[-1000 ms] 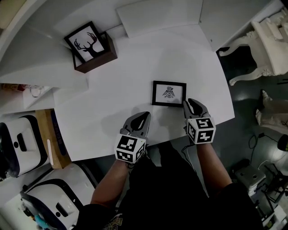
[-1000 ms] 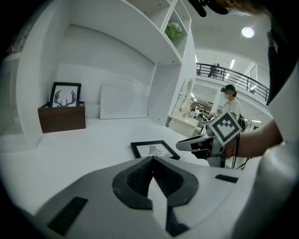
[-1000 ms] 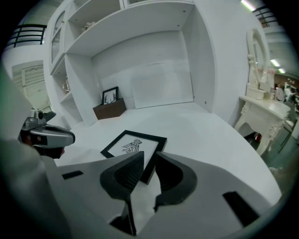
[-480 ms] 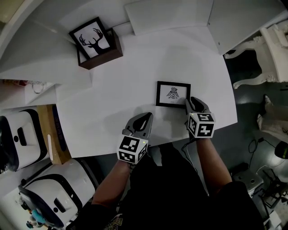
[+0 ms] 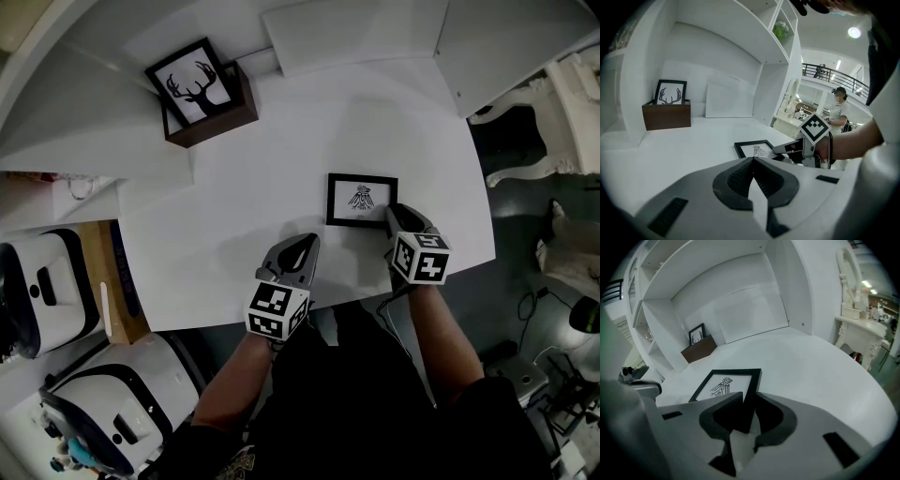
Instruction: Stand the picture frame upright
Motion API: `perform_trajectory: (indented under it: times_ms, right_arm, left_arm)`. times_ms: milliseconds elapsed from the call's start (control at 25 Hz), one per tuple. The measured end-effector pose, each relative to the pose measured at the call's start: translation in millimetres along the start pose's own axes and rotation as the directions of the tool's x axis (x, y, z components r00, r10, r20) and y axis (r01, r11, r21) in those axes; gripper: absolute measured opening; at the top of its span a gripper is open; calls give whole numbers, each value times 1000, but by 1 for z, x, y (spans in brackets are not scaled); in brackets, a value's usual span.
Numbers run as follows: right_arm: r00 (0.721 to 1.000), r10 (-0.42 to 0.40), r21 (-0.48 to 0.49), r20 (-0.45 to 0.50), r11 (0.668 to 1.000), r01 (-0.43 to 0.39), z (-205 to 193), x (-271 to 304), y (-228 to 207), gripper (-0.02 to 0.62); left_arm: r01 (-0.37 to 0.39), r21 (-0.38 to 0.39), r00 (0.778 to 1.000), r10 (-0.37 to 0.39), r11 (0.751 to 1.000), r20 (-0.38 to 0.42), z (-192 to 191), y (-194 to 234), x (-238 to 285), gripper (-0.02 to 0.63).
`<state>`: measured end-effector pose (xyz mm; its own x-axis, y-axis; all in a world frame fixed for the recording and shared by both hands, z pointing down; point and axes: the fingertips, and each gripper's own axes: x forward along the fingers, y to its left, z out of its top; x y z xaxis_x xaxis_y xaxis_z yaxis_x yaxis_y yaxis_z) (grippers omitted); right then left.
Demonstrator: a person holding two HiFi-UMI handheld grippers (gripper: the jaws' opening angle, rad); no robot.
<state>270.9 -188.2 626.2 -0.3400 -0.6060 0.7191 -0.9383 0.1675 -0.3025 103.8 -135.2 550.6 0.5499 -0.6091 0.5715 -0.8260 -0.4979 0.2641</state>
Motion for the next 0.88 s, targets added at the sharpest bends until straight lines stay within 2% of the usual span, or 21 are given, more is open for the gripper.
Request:
perform_trajectory:
  times_ms: [200, 400, 560, 600, 680, 880]
  right_arm:
    - [1000, 5, 34, 13, 999, -5, 2, 1, 0, 64]
    - [1000, 15, 50, 14, 999, -15, 3, 0, -1, 61]
    - [1000, 19, 60, 11, 998, -20, 3, 0, -2, 60]
    - [1000, 21, 62, 10, 998, -21, 3, 0, -2, 60]
    - [1000, 27, 71, 7, 997, -27, 3, 0, -3, 60]
    - [999, 52, 126, 7, 991, -52, 5, 0, -5, 60]
  left_arm:
    - [0, -2, 1000, 0, 1000, -11, -1, 3, 4, 6]
    - [-5, -13, 999, 4, 1000, -54, -11, 6, 14, 6]
    - [18, -61, 996, -23, 998, -82, -17, 6, 28, 9]
    - [24, -76, 996, -31, 997, -89, -18, 6, 32, 23]
    - [35, -104, 994, -46, 994, -102, -19, 6, 40, 117]
    - [50, -176, 991, -71, 983, -112, -20, 7, 57, 144]
